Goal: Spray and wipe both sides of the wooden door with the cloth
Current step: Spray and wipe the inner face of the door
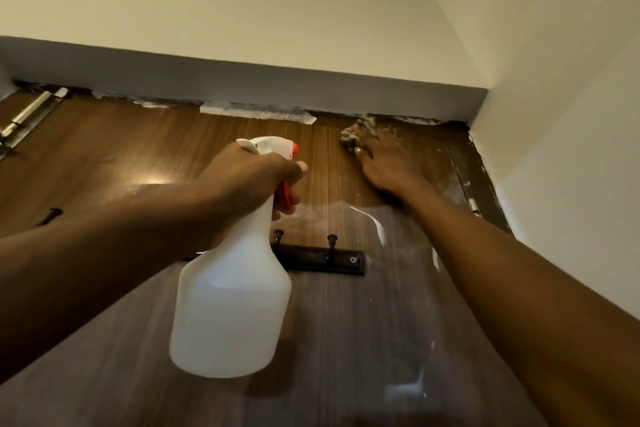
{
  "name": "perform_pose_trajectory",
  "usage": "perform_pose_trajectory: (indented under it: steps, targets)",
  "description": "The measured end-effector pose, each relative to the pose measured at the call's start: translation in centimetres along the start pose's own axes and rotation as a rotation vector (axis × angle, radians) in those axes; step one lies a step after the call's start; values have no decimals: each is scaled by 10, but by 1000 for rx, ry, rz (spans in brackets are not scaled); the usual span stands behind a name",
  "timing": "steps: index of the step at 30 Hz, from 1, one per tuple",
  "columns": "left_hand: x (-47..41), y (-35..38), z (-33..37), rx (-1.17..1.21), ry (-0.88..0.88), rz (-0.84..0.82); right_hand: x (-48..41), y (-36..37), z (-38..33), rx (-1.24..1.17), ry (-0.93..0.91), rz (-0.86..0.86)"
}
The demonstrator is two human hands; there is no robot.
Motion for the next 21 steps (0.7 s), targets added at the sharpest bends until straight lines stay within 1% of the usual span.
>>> perform_pose_trajectory:
  steps: [1, 3, 5, 7, 9, 10, 11, 13, 15, 17, 19, 21]
  targets:
    - [2, 3, 0, 13, -7, -9, 20, 1, -3, 17, -38, -18]
    - [8, 7, -3, 41, -15, -12, 56, -5, 23, 58, -49, 14]
    - [14, 11, -7, 56, -21, -24, 72, -26, 65, 91, 63, 83]
    - [19, 12, -10, 51, -20, -31, 65, -42, 93, 112, 232, 121]
    - [22, 9, -12, 46, -32, -19, 41, -43, 91, 113, 339, 106]
    - [23, 9, -12, 44, -40, -21, 30, -41, 83, 89, 362, 102]
    - [24, 10, -11, 50, -38, -22, 22, -38, 73, 69, 354, 103]
    - [25, 12, -8, 64, -38, -23, 17, -29, 52, 42, 258, 79]
    - [27, 16, -9, 76, -58, -31, 43, -17, 31, 27, 131, 13]
    - [30, 21, -10, 88, -65, -54, 91, -8, 21, 40, 16, -26]
    - [34, 23, -15, 85, -65, -52, 131, -15, 33, 69, -45, -23]
    - [40, 22, -20, 85, -66, -47, 145, -27, 60, 158, -17, -2]
Point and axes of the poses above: each hand's wrist, its own x-axis away from the middle knuckle, its own y-axis out of the palm, z = x × y, the point moved 4 cm from there along -x, towards the middle knuckle, and after that the axes turned 11 degrees about -x, right-handed, at the moved point
